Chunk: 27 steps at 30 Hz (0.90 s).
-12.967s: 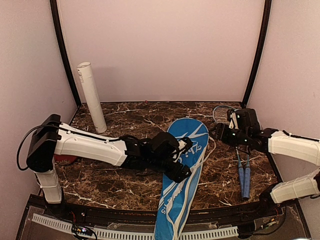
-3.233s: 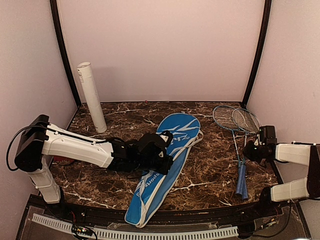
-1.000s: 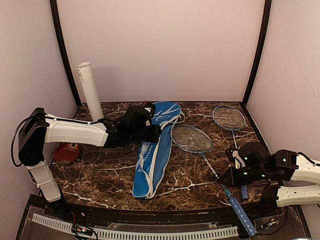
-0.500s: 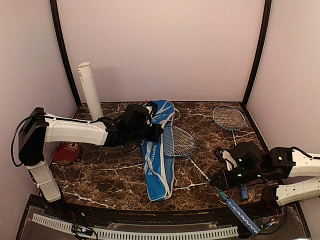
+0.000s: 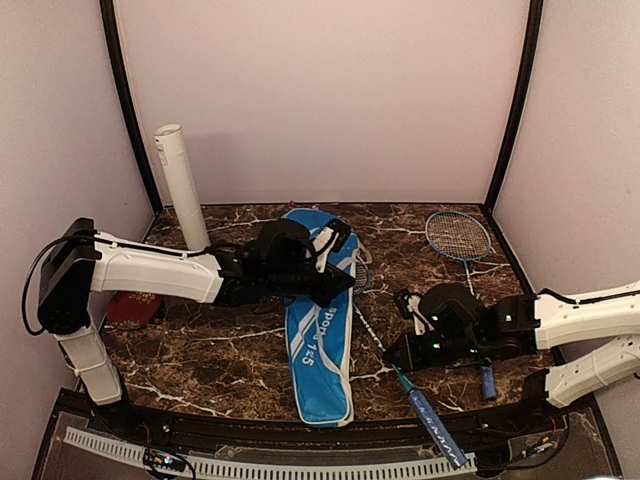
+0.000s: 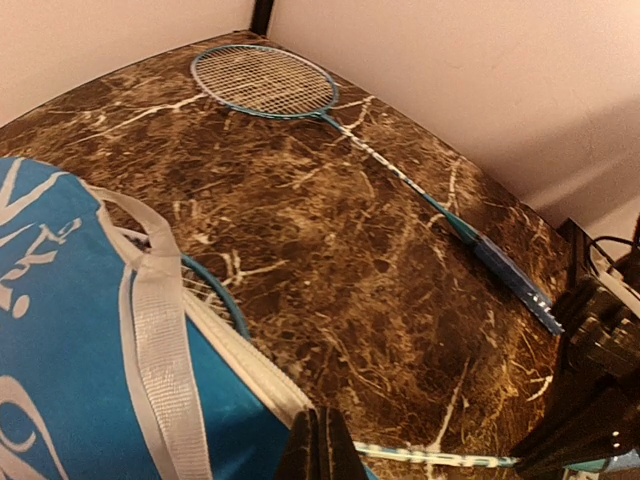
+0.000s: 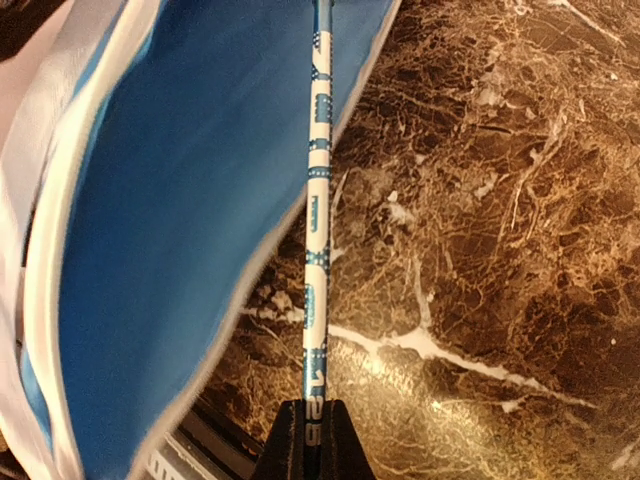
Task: Pack up the badminton gear
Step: Place the racket in the racket bag.
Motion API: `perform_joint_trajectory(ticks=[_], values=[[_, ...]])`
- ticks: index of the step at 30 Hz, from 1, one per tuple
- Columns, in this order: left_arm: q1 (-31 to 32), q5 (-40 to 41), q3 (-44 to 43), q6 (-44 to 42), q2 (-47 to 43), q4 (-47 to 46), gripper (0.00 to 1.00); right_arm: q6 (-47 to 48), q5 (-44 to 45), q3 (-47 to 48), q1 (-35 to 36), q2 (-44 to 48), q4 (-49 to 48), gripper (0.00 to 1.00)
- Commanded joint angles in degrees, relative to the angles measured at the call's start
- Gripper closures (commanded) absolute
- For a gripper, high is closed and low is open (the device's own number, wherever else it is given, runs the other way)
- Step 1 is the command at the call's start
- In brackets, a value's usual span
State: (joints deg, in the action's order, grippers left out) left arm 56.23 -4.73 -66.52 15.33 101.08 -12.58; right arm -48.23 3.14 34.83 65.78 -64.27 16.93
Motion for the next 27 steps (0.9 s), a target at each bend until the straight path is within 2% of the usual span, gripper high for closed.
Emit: perform_joint_trajectory(ticks=[1,8,17,27], values=[[1.80,-7.79,1.90,-2.89,-0.08,-6.40,1.00,-2.17,5.50,1.93,0.48,-2.07,-11.90,1.00],[4.22,-7.95,2.53,-1.35,0.00,-7.07,1.00,-3.67,14.18,1.60,-0.13,-5.00,-18.28,1.00],[6.34,-7.84,3.23,0.91,0.07,-7.90,1.00,-4.30,15.87,-0.53,-4.39,-9.52,-26.33,1.00],[6.44,1.13,3.06,9.01,3.16,-4.97,1.00,-7.20,21.36,-1.59,-5.50,-12.82,-31.47,1.00]])
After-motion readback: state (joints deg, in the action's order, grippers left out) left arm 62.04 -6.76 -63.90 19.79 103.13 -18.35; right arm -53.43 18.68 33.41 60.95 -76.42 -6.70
